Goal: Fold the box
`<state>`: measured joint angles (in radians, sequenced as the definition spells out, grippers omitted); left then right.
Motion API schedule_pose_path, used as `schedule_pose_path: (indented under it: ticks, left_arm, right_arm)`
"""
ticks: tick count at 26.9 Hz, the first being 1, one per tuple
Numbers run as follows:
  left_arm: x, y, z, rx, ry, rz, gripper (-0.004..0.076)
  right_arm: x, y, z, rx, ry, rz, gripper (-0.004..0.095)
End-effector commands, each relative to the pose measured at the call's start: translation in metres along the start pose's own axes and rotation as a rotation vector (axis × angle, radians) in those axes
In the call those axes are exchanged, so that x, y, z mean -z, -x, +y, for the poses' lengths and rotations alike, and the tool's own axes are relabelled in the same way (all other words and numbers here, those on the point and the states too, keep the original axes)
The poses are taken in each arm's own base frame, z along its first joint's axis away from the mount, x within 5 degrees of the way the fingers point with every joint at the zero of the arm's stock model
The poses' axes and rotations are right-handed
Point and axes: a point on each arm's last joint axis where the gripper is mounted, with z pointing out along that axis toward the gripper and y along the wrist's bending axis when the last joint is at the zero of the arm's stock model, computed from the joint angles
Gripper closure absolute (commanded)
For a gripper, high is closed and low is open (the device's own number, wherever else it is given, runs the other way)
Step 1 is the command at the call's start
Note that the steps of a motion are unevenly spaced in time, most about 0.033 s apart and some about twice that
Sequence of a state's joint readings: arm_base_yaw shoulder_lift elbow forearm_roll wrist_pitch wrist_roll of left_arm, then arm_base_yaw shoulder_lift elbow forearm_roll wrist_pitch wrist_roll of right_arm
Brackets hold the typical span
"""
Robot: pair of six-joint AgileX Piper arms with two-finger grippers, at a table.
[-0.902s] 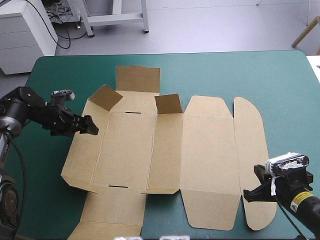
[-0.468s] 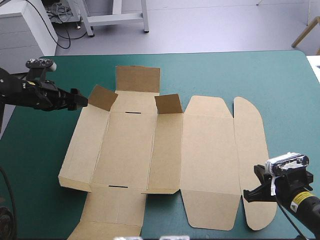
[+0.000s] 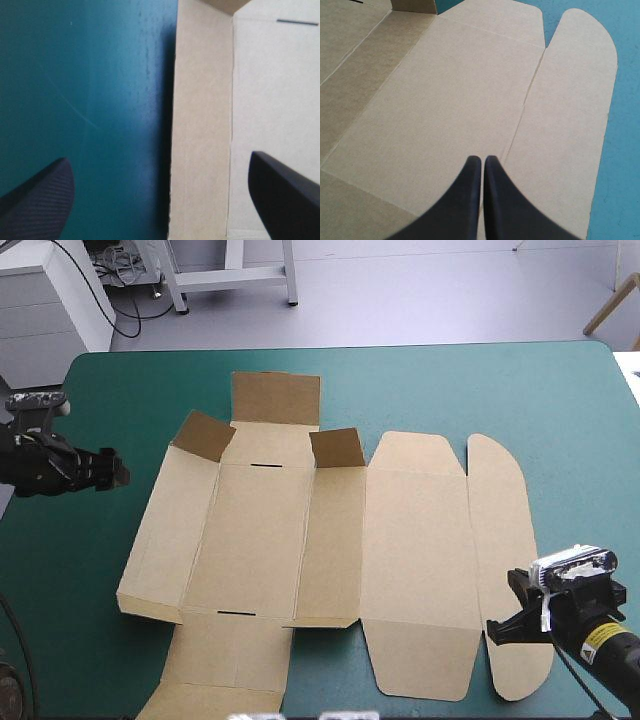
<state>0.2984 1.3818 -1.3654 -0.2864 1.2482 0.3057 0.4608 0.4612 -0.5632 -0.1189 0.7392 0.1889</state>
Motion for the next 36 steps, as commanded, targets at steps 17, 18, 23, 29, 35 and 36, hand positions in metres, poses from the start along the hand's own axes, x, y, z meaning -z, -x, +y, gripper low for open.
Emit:
schedule_pose_path:
  ticks: [17,18,23,29,35,36]
  left_arm:
    - [-0.083,-0.022,0.02,0.09,-0.331,0.221,0.0056]
    - [-0.086,-0.022,0.02,0.096,-0.341,0.228,0.0056]
    - [-0.099,-0.022,0.011,0.066,-0.358,0.274,0.0055]
    - [-0.118,-0.035,-0.02,0.006,-0.418,0.373,0.0056]
    - [-0.121,-0.035,-0.041,0.017,-0.462,0.391,0.0056]
    - [-0.121,-0.035,-0.047,0.018,-0.475,0.396,0.0056]
  right_arm:
    - [0.005,0.018,0.002,0.007,0.02,-0.145,0.0908]
    - [0.005,0.018,0.002,0.007,0.02,-0.145,0.0908]
    - [0.005,0.018,0.002,0.007,0.02,-0.145,0.0908]
    - [0.005,0.019,0.002,0.007,0.021,-0.152,0.0908]
    - [0.005,0.019,0.002,0.007,0.022,-0.157,0.0908]
    - [0.005,0.019,0.002,0.007,0.022,-0.157,0.0908]
